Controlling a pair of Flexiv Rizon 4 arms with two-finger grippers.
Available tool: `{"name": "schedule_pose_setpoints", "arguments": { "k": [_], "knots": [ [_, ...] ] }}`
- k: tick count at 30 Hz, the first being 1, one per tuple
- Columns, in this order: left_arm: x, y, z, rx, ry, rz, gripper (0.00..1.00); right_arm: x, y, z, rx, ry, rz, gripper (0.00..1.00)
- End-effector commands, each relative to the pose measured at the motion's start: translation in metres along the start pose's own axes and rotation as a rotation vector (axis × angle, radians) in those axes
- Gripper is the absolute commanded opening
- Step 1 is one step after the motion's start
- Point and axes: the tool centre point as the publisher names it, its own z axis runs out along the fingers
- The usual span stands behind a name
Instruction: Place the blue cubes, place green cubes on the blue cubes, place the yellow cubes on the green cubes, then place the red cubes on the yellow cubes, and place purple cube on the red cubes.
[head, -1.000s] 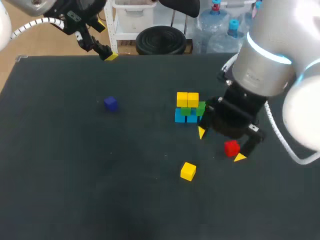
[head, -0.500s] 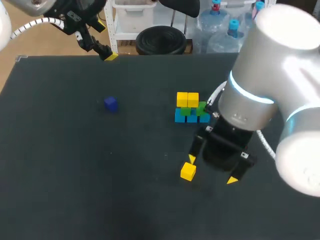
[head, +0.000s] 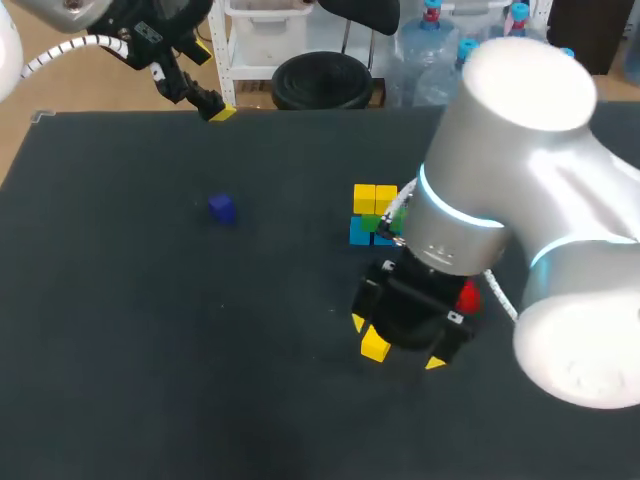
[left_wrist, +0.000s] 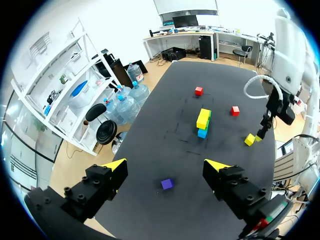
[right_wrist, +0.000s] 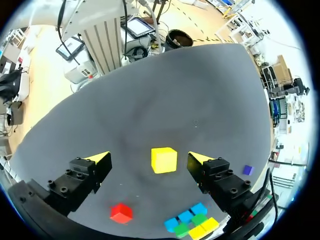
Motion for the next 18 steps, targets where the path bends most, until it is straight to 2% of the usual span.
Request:
{"name": "schedule_pose_setpoints", "arguments": {
  "k": [1,3,4,5,6,9,10,11,12,18],
  "knots": [
    [0.001,0.001,0.0,0.002,-0.002,0.002,1.0,0.002,-0.016,0.008,-0.024,0.001,0.012,1.0],
    [0.001,0.001,0.0,0.002,-0.002,0.002,1.0,0.005,-0.019,0.01,-0.029,0.002,0.014,1.0],
    [0.001,0.001,0.0,0.002,-0.002,0.002,1.0,0.006,-0.021,0.012,-0.031,0.003,0.014,0.93],
    [0.001,0.001,0.0,0.002,-0.002,0.002,1.0,0.007,-0.022,0.014,-0.033,0.006,0.015,0.93],
    [0.001,0.001,0.0,0.002,-0.002,0.002,1.0,0.008,-0.024,0.015,-0.033,0.007,0.016,0.99],
    [0.001,0.001,0.0,0.002,-0.002,0.002,1.0,0.01,-0.028,0.021,-0.037,0.009,0.023,0.98],
    [0.001,0.001,0.0,0.002,-0.002,0.002,1.0,0.011,-0.028,0.022,-0.039,0.01,0.025,0.83],
    [0.001,0.001,0.0,0.002,-0.002,0.002,1.0,0.012,-0.029,0.024,-0.041,0.012,0.025,0.6],
    [0.001,0.001,0.0,0.002,-0.002,0.002,1.0,0.013,-0.029,0.025,-0.043,0.014,0.026,0.48],
    [0.001,0.001,0.0,0.002,-0.002,0.002,1.0,0.018,-0.03,0.035,-0.063,0.018,0.034,0.4]
  ]
}}
